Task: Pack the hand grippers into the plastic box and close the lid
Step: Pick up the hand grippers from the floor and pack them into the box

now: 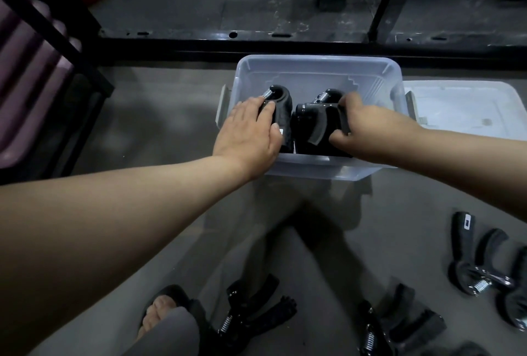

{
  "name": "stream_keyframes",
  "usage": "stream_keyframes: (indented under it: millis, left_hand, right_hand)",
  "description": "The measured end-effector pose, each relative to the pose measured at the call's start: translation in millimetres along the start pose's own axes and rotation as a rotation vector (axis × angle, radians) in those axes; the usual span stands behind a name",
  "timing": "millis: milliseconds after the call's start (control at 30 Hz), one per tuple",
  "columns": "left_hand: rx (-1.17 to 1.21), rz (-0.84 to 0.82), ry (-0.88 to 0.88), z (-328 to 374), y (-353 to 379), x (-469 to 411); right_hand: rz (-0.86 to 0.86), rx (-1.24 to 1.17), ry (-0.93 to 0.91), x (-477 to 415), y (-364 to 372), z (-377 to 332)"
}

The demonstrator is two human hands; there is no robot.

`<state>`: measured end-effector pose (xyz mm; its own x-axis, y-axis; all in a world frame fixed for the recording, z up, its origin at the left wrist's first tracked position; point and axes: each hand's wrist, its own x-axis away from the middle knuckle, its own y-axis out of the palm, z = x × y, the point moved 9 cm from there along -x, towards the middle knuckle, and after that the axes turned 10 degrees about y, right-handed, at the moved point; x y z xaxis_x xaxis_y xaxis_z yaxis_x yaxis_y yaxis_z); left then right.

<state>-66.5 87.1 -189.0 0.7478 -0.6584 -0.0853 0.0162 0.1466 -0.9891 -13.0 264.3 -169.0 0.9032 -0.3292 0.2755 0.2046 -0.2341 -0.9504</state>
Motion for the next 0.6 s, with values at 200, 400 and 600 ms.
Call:
stream_keyframes:
  millis: [200,400,600]
  left_hand:
    - [0.006,0.004,-0.003,0.0,0.0,0.8]
    - [0.012,-0.006,-0.003,-1.2,1.7,0.6]
    - [0.015,0.002,0.004,-0.4,1.7,0.4]
  right_hand:
    - [0.039,-0.019,-0.084,-2.3,-2.7,-0.6]
    - [0.068,-0.017,-0.113,-3.4,-4.6,-0.4]
    - [0.012,0.004,-0.087,-5.8,6.2,7.8]
